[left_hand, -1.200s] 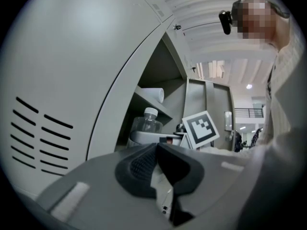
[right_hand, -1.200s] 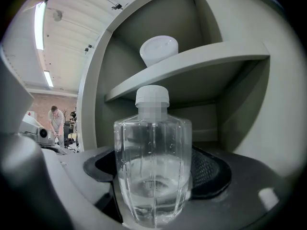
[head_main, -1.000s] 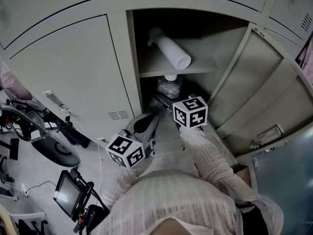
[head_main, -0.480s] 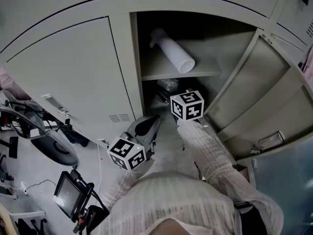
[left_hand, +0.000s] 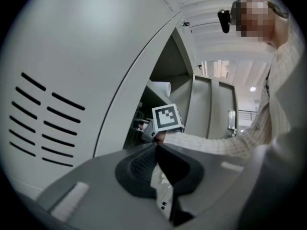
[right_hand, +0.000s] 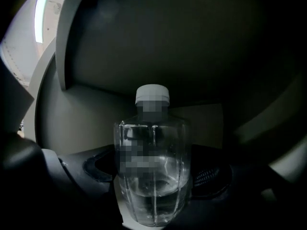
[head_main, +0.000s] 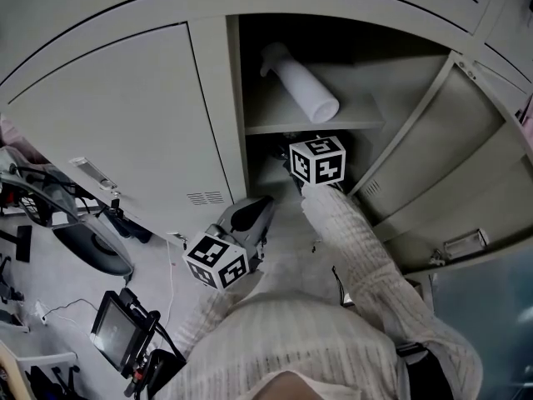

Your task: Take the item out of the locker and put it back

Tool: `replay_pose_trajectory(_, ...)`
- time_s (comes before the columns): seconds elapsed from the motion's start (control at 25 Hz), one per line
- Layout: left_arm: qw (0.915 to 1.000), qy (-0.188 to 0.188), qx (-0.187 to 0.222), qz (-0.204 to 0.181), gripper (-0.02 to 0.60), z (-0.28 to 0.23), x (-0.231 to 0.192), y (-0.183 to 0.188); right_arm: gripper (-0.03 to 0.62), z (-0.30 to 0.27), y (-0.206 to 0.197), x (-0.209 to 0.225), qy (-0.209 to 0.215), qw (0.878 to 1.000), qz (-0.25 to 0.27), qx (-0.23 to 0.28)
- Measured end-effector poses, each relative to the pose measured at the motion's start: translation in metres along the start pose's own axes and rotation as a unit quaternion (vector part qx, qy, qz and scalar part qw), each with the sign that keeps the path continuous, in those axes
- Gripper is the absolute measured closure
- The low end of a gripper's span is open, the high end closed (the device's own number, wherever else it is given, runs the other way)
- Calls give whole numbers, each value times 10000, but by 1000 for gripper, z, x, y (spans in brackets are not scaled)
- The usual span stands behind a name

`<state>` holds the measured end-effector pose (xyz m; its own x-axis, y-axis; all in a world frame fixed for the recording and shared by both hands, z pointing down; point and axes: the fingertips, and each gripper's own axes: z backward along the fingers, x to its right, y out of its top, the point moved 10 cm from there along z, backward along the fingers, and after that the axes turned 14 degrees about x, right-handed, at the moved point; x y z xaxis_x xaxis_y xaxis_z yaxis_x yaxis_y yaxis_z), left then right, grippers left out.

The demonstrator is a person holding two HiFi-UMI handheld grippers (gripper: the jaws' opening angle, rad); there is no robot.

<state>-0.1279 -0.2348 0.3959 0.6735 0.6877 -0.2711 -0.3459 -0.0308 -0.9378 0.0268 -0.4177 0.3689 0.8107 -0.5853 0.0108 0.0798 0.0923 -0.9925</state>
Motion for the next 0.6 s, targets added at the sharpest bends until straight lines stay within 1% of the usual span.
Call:
replay_pose_trajectory(0.12,10000,65,-3,75,574,2,-5,-2,161,-6,-3,2,5,10000,-14,50)
replay_pose_trajectory(0.32,9999,141,-11,27,574,5,-7,-1,161,-11,-5,6,-8,9999,-48,126)
replay_pose_trajectory(0.4,9999,145,-16,14,574,5,-6,-1,156,-13,-7,7,69,9990,-429,140)
replay_pose_trajectory(0.48,9999,158,-18,11,574,6,-6,-1,130,-13,-12,9,104,9959,-892,137)
replay_pose_trajectory(0.52,9999,167,-14,11,574,7,-5,0,128,-11,-13,9,85,9953,-959,125)
replay_pose_trajectory(0.6,9998,190,2,11,574,8,-5,1,129,-9,-11,7,41,9962,-861,89)
